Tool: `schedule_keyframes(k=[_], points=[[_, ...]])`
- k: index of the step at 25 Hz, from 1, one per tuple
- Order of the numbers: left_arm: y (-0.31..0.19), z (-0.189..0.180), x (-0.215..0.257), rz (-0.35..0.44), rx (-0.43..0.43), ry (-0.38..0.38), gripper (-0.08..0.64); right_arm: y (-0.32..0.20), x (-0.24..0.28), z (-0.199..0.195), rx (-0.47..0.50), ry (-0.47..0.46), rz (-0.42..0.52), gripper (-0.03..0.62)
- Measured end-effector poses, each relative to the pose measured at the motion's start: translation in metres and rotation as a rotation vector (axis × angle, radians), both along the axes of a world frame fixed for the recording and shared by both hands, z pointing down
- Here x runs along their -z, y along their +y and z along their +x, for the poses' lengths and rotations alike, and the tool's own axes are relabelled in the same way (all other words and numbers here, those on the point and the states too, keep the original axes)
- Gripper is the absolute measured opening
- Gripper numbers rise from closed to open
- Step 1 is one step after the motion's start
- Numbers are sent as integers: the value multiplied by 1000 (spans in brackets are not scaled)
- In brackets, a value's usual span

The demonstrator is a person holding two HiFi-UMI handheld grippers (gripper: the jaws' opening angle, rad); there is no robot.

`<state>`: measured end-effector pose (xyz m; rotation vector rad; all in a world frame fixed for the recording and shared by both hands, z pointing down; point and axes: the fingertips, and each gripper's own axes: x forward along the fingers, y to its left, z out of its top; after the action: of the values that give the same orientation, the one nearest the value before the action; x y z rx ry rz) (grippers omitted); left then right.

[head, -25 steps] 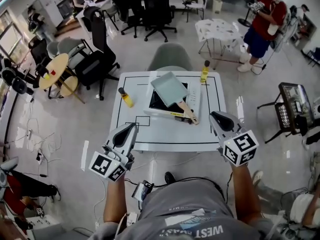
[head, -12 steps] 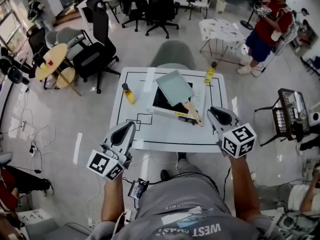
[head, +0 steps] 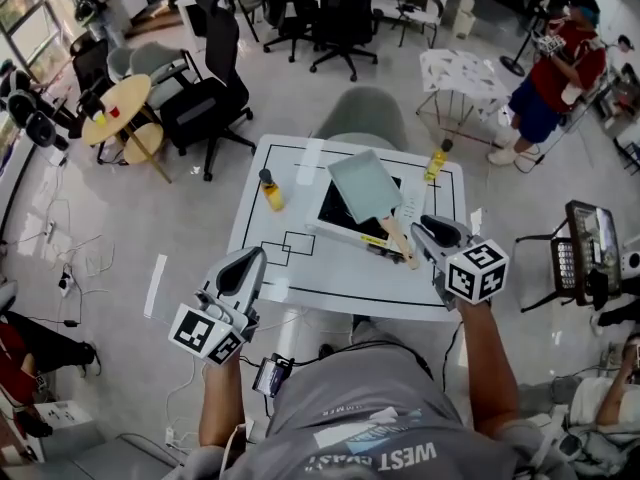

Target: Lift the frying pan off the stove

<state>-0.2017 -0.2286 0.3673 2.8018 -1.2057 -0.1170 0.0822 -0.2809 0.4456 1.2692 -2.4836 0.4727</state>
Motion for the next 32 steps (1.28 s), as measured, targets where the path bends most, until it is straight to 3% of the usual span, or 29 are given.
schedule_keyframes(k=[12, 20, 32], points=[[-9, -8, -27, -65, 64, 12, -2, -44, -85, -1, 74, -55, -269, 261], [-23, -3, -48, -120, 93, 17, -2, -61, -150, 11, 126, -45, -472, 310], [-52, 9, -75, -178, 120, 34, -2, -60, -210, -3, 261, -221, -803, 348]])
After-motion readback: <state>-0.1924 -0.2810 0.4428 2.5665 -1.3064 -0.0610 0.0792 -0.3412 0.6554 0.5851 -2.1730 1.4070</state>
